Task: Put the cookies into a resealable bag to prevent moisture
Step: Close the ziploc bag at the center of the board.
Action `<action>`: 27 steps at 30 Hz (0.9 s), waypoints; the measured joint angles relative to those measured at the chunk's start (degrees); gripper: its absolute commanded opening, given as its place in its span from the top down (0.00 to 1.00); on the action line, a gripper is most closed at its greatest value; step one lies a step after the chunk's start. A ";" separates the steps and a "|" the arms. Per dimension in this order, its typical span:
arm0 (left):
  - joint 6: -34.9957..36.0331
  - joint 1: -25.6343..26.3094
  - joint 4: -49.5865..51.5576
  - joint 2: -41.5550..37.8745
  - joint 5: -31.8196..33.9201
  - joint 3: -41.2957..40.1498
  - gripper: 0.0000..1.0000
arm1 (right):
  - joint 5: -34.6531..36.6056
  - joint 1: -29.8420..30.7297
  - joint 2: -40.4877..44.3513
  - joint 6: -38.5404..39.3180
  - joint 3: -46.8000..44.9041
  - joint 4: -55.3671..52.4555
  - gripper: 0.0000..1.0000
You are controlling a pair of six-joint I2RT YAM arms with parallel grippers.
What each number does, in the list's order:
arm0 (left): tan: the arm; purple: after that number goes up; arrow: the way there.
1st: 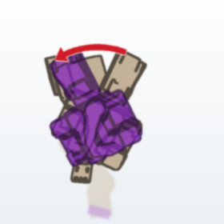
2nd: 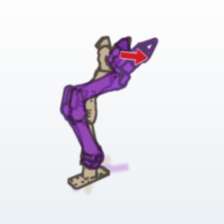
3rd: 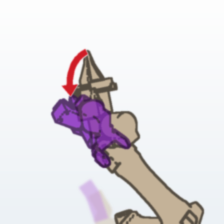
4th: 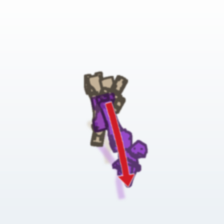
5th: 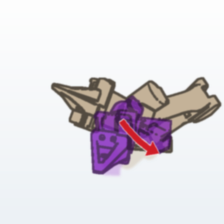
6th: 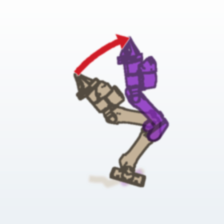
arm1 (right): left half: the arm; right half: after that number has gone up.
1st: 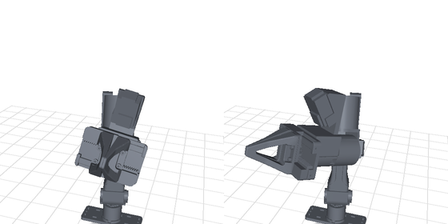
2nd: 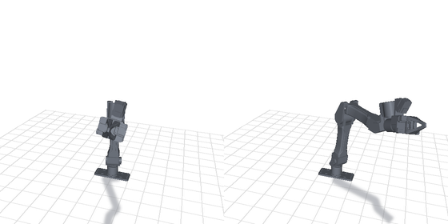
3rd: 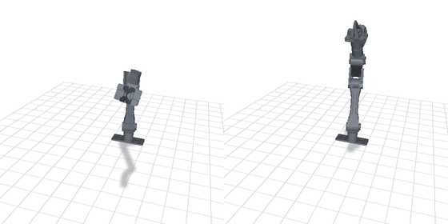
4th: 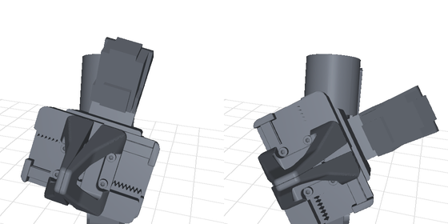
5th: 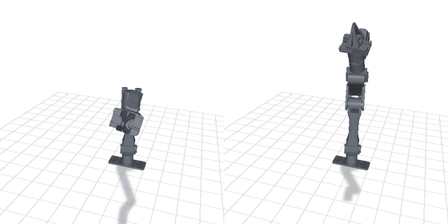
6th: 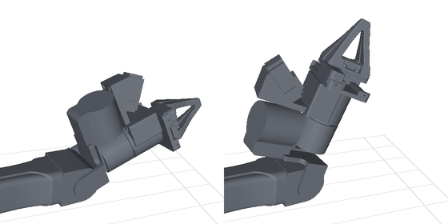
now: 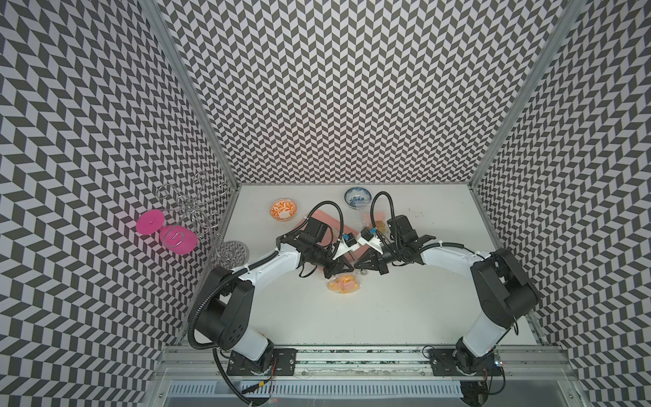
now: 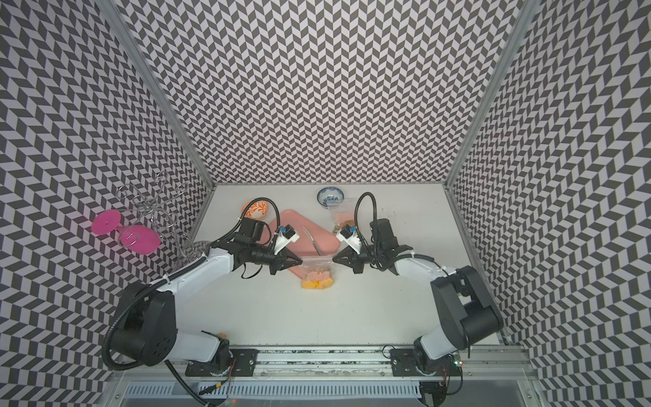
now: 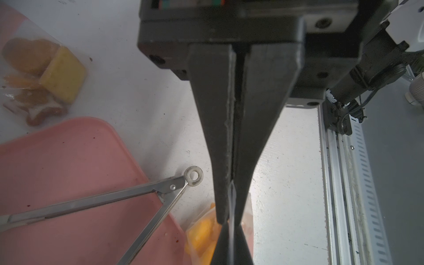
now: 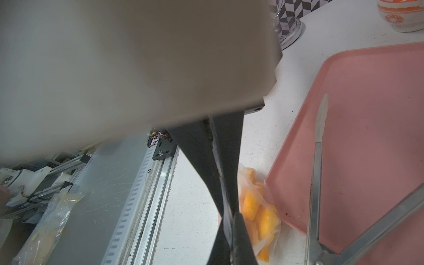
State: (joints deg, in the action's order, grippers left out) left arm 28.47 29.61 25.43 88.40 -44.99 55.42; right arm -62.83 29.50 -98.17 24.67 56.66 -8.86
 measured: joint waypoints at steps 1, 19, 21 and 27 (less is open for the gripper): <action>0.00 0.00 0.00 0.00 -0.17 0.00 0.99 | 0.09 0.00 0.17 0.09 -0.15 0.02 1.00; 0.63 -2.40 1.81 -0.13 0.35 -0.02 0.75 | 1.92 -1.01 2.89 -0.74 -3.39 1.97 1.00; 0.57 -2.45 1.97 -0.37 0.85 -0.02 0.80 | 1.86 -1.27 3.23 -1.01 -3.39 2.51 1.00; 1.03 -2.64 2.62 -0.66 1.62 -0.04 1.00 | 1.75 -1.77 3.65 -1.81 -4.13 3.72 1.00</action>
State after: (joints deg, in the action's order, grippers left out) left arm 29.50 26.96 28.05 87.74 -43.38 55.37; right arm -61.08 27.73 -94.52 22.85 52.53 -5.15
